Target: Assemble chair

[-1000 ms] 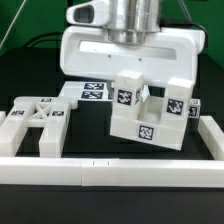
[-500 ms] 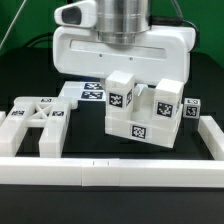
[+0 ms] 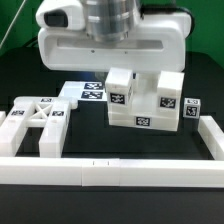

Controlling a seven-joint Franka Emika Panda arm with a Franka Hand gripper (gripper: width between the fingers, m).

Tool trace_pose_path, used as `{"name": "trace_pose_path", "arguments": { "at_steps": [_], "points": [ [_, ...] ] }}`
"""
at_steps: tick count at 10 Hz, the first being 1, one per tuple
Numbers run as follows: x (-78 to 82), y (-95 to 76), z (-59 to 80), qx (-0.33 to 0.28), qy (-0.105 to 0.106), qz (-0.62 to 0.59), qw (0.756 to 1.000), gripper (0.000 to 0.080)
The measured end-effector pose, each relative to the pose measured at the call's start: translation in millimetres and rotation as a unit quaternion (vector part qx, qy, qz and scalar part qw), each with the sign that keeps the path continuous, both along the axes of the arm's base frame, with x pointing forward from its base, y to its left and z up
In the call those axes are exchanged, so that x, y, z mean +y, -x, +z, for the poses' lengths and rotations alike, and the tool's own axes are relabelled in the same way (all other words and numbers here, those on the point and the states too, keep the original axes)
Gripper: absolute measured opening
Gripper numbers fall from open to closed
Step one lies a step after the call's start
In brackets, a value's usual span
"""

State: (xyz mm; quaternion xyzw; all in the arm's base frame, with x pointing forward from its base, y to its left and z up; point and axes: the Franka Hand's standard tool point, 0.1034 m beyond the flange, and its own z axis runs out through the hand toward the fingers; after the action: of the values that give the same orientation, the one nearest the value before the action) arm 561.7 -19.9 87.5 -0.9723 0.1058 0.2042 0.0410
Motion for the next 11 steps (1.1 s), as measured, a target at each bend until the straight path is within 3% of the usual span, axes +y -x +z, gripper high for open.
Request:
{"name": "trace_pose_path", "arguments": {
  "at_steps": [3, 4, 8, 11],
  "points": [
    [-8.1, 6.8, -3.8, 0.080, -0.014, 0.009, 0.997, 0.0033],
    [-5.6, 3.8, -7.9, 0.081, -0.030, 0.033, 0.996, 0.0033],
    [-1.0, 16.6, -11.4, 0.202, -0.082, 0.033, 0.975, 0.0033],
    [-4.5, 20.2, -26.2, 0.265, -0.084, 0.025, 0.960, 0.0033]
  ]
}}
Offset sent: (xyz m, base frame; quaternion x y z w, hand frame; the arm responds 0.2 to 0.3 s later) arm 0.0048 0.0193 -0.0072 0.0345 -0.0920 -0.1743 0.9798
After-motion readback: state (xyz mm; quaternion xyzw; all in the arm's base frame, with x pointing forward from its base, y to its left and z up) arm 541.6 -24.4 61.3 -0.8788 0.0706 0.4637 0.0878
